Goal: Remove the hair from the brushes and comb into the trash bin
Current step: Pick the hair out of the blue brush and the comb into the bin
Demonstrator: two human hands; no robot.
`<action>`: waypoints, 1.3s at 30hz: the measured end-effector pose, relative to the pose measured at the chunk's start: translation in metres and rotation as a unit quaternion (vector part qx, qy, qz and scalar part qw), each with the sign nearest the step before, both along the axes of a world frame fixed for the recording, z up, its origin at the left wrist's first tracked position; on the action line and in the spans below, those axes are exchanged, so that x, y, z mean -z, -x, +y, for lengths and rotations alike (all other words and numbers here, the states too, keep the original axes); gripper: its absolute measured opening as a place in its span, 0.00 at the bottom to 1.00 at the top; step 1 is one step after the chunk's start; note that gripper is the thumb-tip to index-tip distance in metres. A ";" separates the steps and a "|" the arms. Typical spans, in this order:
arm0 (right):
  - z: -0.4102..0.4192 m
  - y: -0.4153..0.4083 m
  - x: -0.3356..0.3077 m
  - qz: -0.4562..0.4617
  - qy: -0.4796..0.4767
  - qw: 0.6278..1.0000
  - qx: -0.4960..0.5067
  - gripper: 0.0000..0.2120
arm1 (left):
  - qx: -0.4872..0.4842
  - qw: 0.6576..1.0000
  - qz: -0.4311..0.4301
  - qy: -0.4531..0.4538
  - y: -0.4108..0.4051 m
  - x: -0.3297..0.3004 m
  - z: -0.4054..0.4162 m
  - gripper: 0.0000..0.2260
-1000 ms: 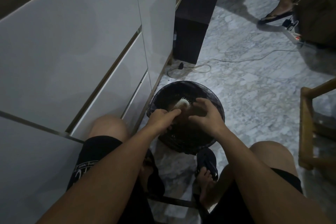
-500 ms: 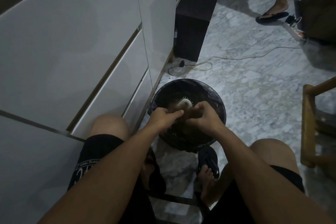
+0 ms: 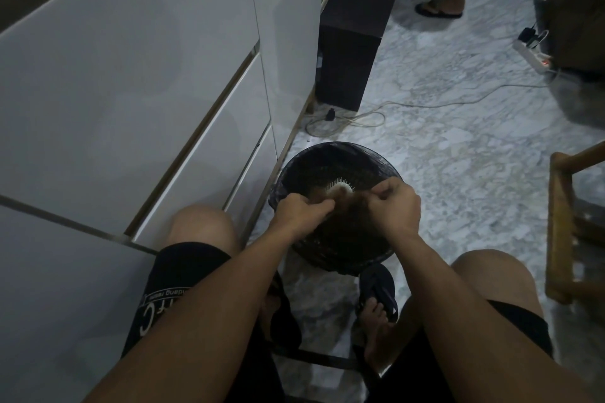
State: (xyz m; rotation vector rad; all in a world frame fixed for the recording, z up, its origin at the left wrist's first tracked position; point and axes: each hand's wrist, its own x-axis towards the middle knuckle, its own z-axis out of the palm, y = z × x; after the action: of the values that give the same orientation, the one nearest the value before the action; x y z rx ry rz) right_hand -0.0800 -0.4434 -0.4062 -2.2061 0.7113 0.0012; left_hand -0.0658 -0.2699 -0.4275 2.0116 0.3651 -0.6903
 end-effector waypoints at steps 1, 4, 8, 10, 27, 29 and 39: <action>0.002 0.001 0.001 0.002 0.005 1.000 0.005 0.02 | 0.004 1.000 0.001 -0.002 0.001 0.000 0.000 0.18; 0.005 0.000 0.004 0.004 0.006 1.000 -0.015 0.04 | 0.011 1.000 0.001 -0.019 0.003 -0.002 0.001 0.23; 0.006 0.000 0.001 -0.039 -0.069 0.982 -0.169 0.13 | -0.005 1.000 -0.002 -0.022 0.000 -0.001 0.005 0.20; 0.005 0.001 0.003 -0.051 -0.071 0.969 -0.230 0.18 | 0.004 1.000 -0.013 -0.012 0.000 -0.003 0.003 0.17; -0.002 -0.001 0.002 -0.047 -0.035 0.994 -0.096 0.08 | 0.084 0.988 -0.116 0.049 0.011 -0.007 0.000 0.15; -0.004 -0.002 0.001 -0.047 -0.047 0.996 -0.059 0.06 | 0.078 0.987 -0.132 0.041 0.009 -0.006 0.001 0.14; -0.002 -0.003 -0.003 -0.081 -0.040 0.988 -0.124 0.14 | 0.063 0.987 -0.143 0.040 0.006 -0.001 0.003 0.12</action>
State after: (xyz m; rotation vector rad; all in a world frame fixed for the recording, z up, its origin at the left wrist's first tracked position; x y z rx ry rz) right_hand -0.0774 -0.4452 -0.4028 -2.1741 0.3376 -0.0230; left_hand -0.0720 -0.2674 -0.4263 2.0337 0.0395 -0.4750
